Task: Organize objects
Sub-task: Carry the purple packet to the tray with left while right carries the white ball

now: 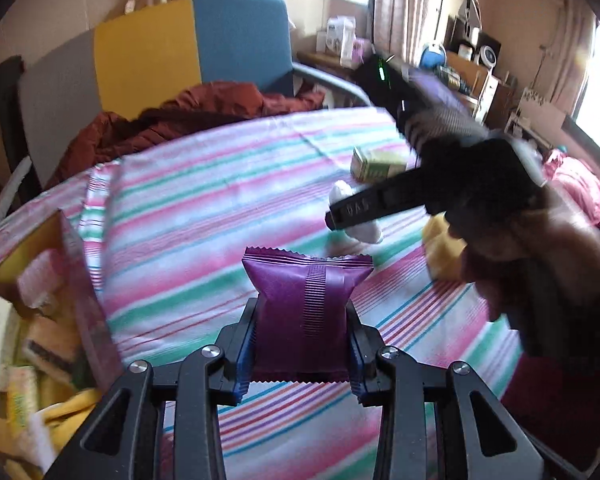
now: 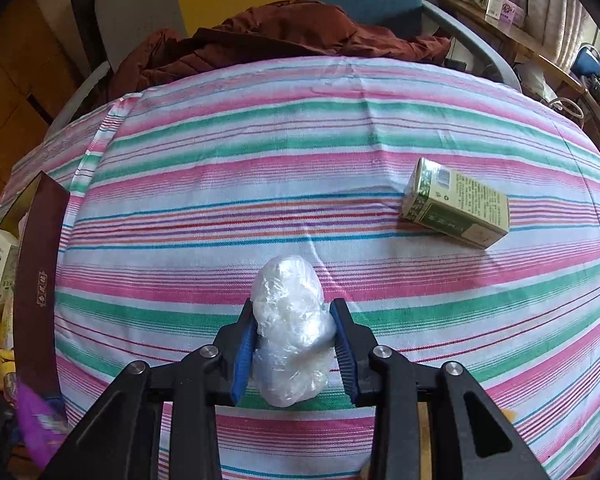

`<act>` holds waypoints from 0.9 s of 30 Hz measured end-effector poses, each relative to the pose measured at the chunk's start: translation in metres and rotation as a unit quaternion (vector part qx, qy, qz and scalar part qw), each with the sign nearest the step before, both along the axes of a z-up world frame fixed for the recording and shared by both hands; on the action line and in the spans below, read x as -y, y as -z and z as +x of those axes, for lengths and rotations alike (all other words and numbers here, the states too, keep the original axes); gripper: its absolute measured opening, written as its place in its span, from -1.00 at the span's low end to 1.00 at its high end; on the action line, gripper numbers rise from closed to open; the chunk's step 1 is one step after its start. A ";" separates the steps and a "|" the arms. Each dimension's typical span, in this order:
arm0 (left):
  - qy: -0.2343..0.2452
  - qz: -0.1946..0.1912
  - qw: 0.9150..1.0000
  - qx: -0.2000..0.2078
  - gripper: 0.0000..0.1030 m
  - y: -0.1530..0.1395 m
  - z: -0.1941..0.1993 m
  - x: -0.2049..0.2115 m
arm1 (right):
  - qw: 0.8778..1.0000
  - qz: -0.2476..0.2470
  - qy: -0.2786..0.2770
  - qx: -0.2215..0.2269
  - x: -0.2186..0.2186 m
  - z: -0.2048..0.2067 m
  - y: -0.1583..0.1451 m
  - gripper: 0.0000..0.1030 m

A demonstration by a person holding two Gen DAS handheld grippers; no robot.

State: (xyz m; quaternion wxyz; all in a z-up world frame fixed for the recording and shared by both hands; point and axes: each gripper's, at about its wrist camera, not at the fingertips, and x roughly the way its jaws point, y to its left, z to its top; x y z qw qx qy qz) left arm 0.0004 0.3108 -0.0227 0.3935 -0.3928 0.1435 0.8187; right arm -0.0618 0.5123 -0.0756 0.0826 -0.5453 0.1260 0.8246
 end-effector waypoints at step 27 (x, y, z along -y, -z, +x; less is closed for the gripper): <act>-0.261 0.079 0.961 0.052 -0.25 -0.010 -0.054 0.269 | 0.972 -0.116 -0.173 -0.111 0.228 0.005 -0.086 -0.31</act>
